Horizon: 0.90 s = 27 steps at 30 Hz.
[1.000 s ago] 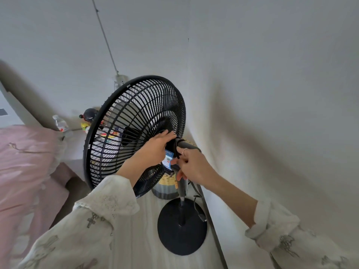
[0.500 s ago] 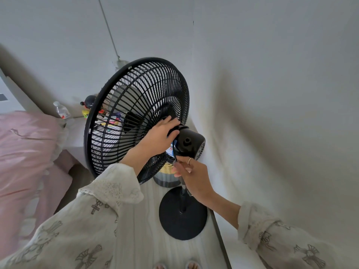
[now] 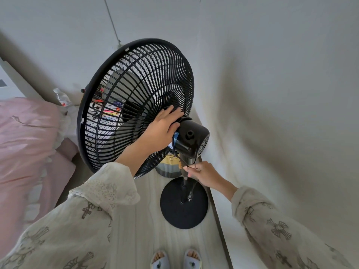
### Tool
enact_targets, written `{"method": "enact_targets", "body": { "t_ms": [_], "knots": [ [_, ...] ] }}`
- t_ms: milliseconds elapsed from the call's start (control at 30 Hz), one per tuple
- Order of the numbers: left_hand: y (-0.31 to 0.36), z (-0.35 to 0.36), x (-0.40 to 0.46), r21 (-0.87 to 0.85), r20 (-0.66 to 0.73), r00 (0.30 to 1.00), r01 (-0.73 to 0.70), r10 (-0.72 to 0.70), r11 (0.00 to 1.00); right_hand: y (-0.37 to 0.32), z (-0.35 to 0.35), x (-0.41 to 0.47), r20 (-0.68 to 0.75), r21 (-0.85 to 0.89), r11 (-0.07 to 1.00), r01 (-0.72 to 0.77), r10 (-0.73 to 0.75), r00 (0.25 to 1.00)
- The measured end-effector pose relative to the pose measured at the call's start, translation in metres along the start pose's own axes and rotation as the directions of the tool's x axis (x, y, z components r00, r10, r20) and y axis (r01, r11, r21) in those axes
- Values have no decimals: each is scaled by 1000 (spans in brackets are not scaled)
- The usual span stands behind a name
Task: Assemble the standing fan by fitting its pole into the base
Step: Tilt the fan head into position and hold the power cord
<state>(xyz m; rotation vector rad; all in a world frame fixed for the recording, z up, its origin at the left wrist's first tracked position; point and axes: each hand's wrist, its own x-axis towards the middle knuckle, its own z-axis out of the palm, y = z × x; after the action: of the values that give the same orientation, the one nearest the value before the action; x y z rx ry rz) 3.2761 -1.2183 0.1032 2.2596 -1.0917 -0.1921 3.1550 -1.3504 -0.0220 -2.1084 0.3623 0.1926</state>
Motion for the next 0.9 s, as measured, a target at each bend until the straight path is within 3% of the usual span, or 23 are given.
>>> {"method": "enact_targets", "body": {
  "t_ms": [133,267,367,467,567,700,800,900],
  "knots": [
    [2,4,1,13,-15,999,-30,30,999,2,-22,26,-27,-98,994,-40,38,999],
    [3,5,3,13,-35,999,-41,42,999,0,-53,40,50,-283,959,7,7,999],
    [3,7,2,17,-54,998,-43,44,999,-1,-78,47,39,-333,940,-77,95,995],
    [2,8,1,19,-68,997,-43,45,999,-11,-102,52,-31,-224,947,-229,228,973],
    [3,9,0,18,-73,996,-46,47,999,-28,-121,59,-50,41,959,-282,284,958],
    [4,11,0,19,-70,997,-43,44,999,-55,-135,66,104,372,829,-418,410,906],
    [4,9,1,22,-68,997,-34,35,999,-80,-145,61,200,488,748,-451,407,891],
    [4,9,3,34,-59,998,-17,19,999,-102,-149,51,166,482,791,-378,341,925]
  ]
}}
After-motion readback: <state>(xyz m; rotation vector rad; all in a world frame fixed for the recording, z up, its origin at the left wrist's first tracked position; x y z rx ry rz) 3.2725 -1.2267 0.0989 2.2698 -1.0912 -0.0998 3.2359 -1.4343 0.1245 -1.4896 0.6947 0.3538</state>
